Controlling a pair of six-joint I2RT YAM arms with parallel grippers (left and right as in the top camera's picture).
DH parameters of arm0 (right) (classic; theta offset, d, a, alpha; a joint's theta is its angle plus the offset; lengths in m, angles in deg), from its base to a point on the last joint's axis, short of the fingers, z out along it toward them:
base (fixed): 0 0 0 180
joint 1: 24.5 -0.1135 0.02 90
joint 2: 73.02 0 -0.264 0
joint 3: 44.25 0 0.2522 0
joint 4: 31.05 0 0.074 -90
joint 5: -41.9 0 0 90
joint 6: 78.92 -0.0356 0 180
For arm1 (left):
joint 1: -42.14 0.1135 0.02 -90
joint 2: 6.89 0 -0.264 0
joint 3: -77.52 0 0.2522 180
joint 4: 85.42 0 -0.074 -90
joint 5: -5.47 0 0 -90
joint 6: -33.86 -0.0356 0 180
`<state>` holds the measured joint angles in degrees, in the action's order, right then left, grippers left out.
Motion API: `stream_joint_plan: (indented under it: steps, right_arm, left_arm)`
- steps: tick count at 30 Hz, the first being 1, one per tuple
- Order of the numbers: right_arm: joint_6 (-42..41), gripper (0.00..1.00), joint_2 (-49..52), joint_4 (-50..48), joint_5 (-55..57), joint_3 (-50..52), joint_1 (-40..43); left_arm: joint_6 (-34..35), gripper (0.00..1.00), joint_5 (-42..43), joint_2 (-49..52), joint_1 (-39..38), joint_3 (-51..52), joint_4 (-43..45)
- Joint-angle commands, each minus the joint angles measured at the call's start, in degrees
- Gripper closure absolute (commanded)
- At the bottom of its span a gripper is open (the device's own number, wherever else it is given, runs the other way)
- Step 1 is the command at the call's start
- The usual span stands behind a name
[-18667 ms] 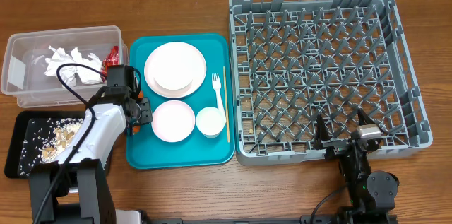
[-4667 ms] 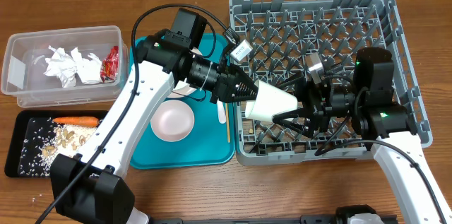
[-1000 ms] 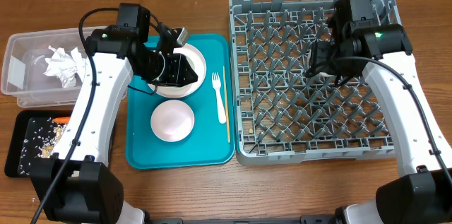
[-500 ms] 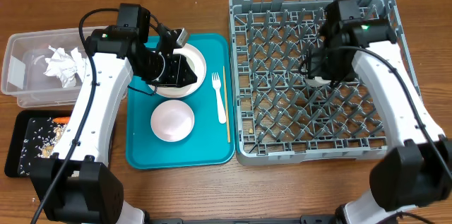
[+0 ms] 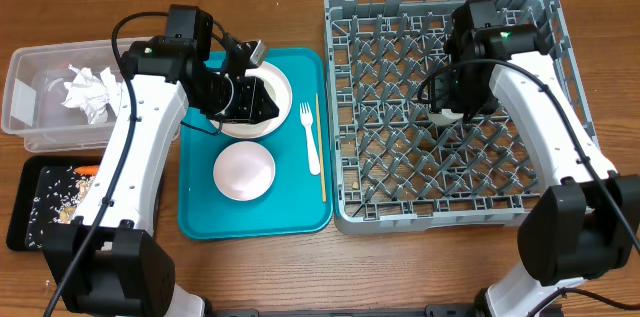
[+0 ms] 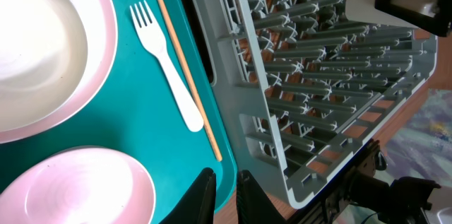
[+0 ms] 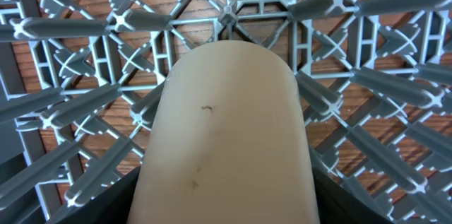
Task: Sort waste into correct bins and load items into the dishwasher
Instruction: 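Lower the cup upside down into the rack and open the right gripper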
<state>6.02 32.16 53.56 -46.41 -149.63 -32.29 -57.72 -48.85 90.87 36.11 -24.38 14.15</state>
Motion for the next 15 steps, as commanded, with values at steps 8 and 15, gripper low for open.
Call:
stream_joint_plan:
  steps: [8, 15]
  right_arm:
    - [0.7, 0.59, 1.6, -0.8, 0.9, 1.4, 0.5]
    - [0.7, 0.19, 1.6, -1.2, 0.8, 1.7, 0.5]
  left_arm:
    - [0.3, 0.85, -0.3, 0.4, -0.4, -0.1, -0.2]
    - [0.3, 0.82, -0.3, 0.4, -0.4, -0.1, -0.2]
